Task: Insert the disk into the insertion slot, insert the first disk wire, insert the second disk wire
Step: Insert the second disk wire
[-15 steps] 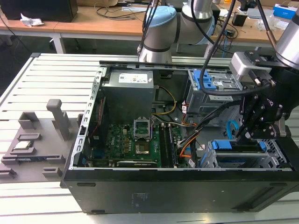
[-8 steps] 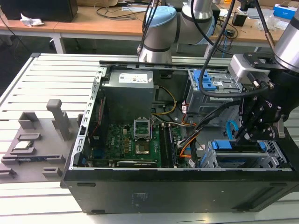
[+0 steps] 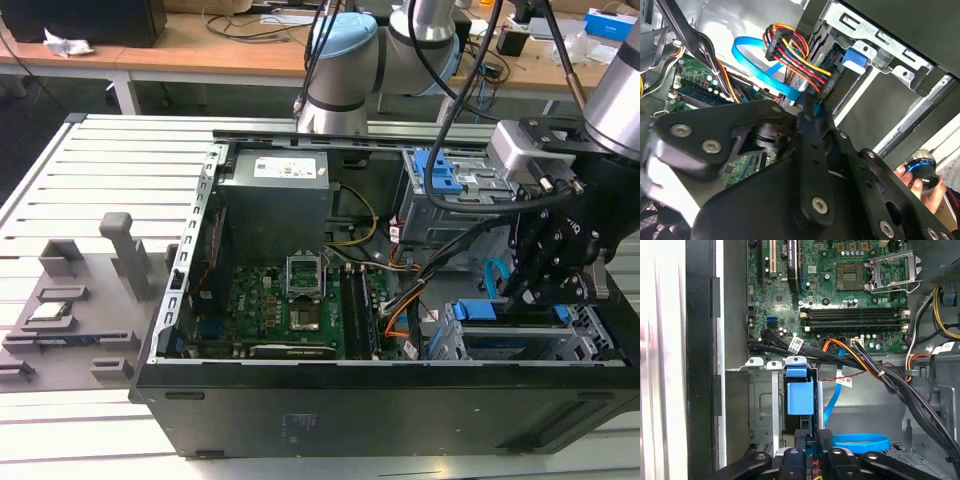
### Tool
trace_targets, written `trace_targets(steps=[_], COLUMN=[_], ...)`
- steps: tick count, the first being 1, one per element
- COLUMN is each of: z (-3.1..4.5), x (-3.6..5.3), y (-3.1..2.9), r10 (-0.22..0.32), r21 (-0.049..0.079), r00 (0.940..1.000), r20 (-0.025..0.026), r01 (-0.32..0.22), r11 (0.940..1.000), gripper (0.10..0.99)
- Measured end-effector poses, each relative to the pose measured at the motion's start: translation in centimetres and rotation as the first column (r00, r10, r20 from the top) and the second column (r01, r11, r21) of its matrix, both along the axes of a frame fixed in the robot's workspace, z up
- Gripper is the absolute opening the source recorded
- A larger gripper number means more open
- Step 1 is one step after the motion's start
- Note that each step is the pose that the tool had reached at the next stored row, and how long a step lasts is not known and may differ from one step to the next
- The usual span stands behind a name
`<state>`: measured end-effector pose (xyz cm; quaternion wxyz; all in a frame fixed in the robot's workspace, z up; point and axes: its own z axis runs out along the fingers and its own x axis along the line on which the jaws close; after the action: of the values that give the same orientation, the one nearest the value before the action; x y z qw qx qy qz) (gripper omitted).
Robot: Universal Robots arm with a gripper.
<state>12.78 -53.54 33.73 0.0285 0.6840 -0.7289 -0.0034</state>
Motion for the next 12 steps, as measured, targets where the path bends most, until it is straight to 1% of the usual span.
trace_targets(steps=[1,4,5,7,8,9,11,12], z=[0.09,1.42,1.77,2.73,3.20,3.87,4.28,4.34], x=[0.00,0.00,0.00,0.00,0.00,0.00,0.00,0.00], y=[0.00,0.04,0.11,0.29,0.33,0.36,0.36,0.36], r10=[0.000,0.000,0.000,0.000,0.000,0.000,0.000,0.000], r21=[-0.001,0.000,0.000,0.000,0.000,0.000,0.000,0.001], r00=[1.0000,1.0000,1.0000,1.0000,1.0000,1.0000,1.0000,1.0000], r20=[0.0001,0.0000,0.0000,0.0000,0.0000,0.0000,0.0000,-0.0001], r01=[0.000,0.000,0.000,0.000,0.000,0.000,0.000,0.000], r11=[1.0000,1.0000,1.0000,1.0000,1.0000,1.0000,1.0000,1.0000], gripper=[0.235,0.235,0.235,0.235,0.224,0.106,0.106,0.106])
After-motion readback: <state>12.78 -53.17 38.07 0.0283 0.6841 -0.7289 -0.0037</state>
